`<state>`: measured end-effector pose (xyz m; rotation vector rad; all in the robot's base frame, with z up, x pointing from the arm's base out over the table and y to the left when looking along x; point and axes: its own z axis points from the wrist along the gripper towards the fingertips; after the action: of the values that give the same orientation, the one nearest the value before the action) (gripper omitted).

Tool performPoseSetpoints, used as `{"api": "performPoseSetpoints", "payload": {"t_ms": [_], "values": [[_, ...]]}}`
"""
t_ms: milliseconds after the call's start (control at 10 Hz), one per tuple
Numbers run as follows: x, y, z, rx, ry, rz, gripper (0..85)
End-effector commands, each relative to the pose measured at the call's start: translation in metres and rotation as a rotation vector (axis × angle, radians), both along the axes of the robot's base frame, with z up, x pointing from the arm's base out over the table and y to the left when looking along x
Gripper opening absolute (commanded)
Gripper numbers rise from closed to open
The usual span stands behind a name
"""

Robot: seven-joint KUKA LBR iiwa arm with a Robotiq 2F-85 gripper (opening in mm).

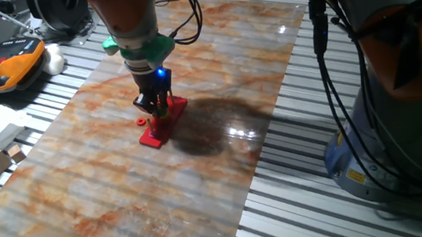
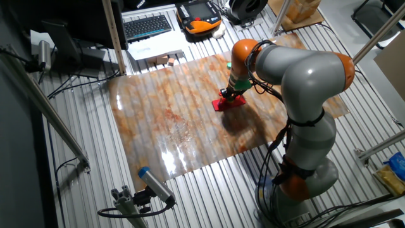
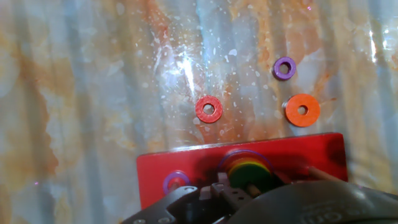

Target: Take out one Hanoi block and throw it aside

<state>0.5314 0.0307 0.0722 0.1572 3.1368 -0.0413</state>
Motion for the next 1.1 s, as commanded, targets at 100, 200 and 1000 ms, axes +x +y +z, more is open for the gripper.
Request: {"api": "performPoseSetpoints", "payload": {"t_ms": [100, 200, 1000], "values": [[-0.0020, -0.003, 0.027, 0.031, 0.038, -0.016, 17.0], [-0.0013, -0.009, 0.051, 0.078, 0.065, -0.038, 17.0], [0.0647, -0.060, 0.096, 0.042, 0.051, -0.123, 51.0]]}}
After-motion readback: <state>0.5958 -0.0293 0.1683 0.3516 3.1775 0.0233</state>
